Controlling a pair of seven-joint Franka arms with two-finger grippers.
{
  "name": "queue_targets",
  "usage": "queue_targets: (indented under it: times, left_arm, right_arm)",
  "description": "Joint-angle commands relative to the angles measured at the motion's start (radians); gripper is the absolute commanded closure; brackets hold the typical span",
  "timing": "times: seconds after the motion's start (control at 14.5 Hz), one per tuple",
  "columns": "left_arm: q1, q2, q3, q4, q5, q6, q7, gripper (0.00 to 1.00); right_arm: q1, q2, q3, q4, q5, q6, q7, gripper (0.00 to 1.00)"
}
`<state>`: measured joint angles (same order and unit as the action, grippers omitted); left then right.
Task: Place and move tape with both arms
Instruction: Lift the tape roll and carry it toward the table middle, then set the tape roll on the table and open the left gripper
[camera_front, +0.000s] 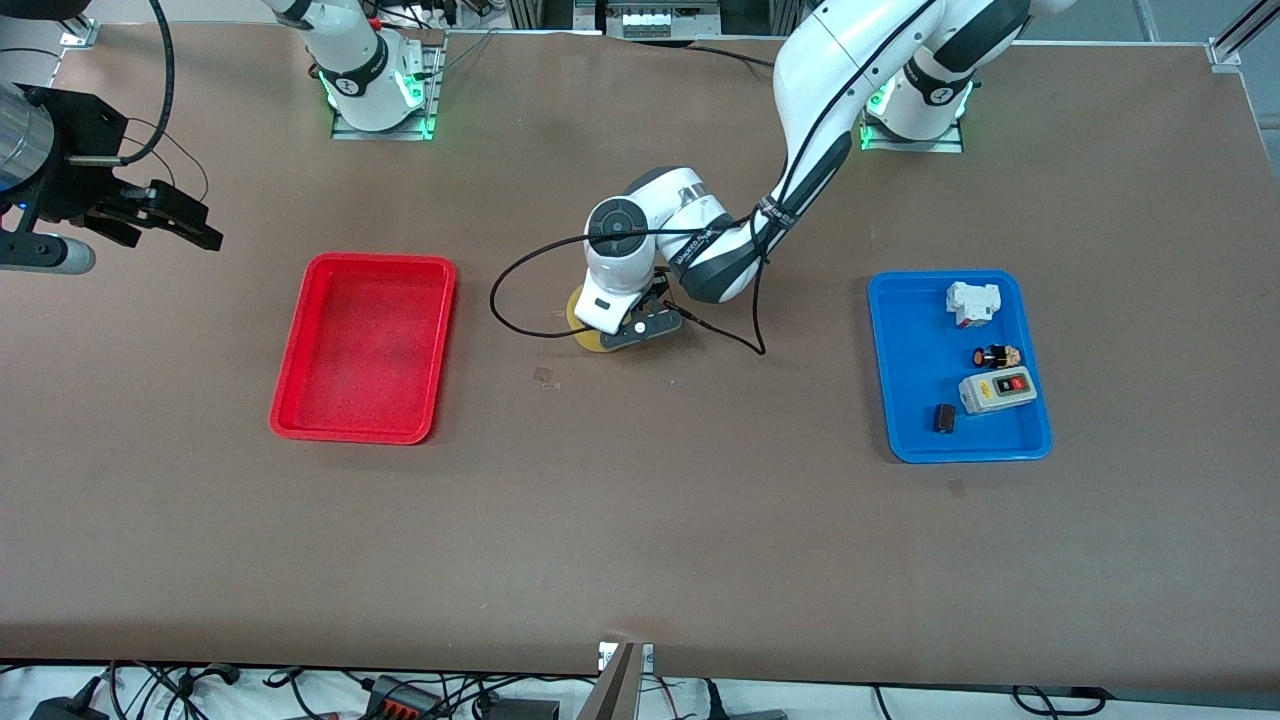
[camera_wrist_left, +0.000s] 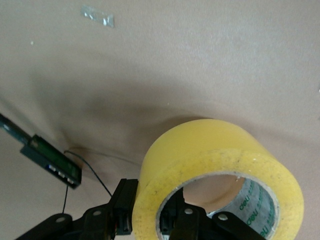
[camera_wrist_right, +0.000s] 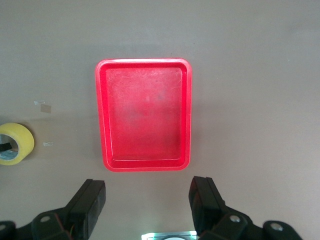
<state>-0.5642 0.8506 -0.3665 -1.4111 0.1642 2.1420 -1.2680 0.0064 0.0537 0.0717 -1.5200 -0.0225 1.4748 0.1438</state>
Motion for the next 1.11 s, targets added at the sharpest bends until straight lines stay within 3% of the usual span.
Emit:
queue_targets:
  times: [0.0,0.07,0.21,0.28,0.48,1.04]
  left_arm:
    - [-0.003,0.005,0.006,0.034,0.017,0.005,-0.011,0.33]
    - [-0.003,0.005,0.006,0.032,0.017,0.007,-0.011,0.27]
    - [0.001,0.002,0.006,0.032,0.017,0.006,-0.011,0.03]
    - [0.015,-0.007,0.006,0.032,0.018,0.004,-0.01,0.0]
    - [0.068,-0.056,0.005,0.023,0.028,-0.03,-0.004,0.0]
    - [0.32,-0.289,-0.011,0.02,0.006,-0.416,0.204,0.0]
  right_arm:
    - [0.001,0.002,0.002,0.009,0.004,0.002,-0.01,0.02]
    - [0.001,0.002,0.002,0.009,0.004,0.004,-0.009,0.02]
    - [0.001,0.002,0.002,0.009,0.004,0.007,-0.009,0.02]
    - [0.001,0.002,0.002,0.009,0.004,0.007,-0.009,0.02]
    - [0.021,0.0,0.003,0.009,0.004,0.015,0.003,0.02]
    - [0.188,0.069,0.003,0.006,0.004,0.096,0.181,0.02]
